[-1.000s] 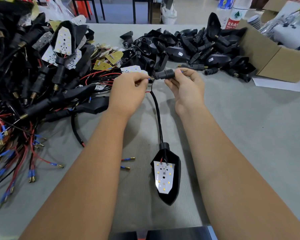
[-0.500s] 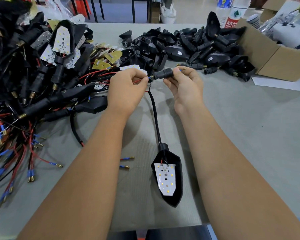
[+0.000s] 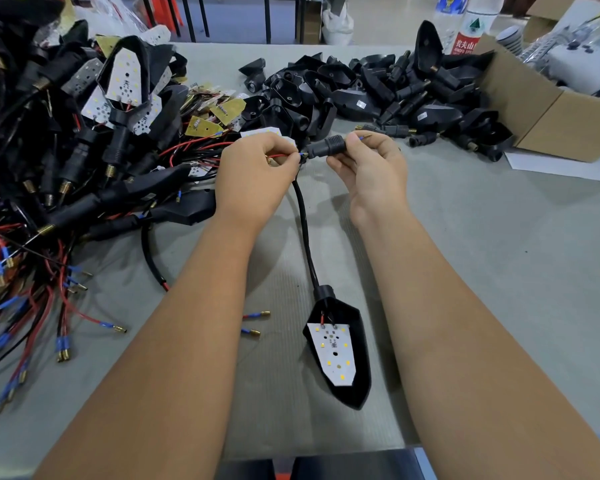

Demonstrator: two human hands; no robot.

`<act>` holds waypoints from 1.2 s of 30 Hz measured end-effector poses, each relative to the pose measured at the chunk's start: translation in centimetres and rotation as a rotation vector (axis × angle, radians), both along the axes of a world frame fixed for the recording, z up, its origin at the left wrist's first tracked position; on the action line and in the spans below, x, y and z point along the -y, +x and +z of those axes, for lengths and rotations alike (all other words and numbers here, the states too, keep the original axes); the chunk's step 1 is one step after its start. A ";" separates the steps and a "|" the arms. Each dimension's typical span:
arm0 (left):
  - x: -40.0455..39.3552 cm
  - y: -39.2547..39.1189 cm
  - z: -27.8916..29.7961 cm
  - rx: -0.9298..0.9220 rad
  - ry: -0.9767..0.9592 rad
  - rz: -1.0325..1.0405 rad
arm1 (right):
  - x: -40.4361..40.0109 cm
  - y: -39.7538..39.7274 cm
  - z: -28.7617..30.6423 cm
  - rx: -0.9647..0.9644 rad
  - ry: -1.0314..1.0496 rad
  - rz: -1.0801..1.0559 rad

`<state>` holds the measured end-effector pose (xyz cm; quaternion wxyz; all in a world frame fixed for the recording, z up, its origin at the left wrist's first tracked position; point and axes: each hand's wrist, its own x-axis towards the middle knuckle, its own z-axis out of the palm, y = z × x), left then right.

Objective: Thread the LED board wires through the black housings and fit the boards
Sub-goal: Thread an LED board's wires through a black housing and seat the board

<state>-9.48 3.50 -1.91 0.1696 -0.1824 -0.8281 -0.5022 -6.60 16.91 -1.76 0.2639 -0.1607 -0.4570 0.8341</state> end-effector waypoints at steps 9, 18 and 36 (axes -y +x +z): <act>-0.5 0.3 0.3 0.078 0.124 -0.010 | 0.3 0.4 0.4 -0.055 -0.007 0.139; -0.9 0.2 0.3 0.115 0.200 0.001 | 0.7 0.3 0.2 -0.080 0.038 0.175; -1.1 -0.5 -0.1 0.209 0.249 -0.014 | 0.7 0.4 0.1 -0.061 -0.040 0.176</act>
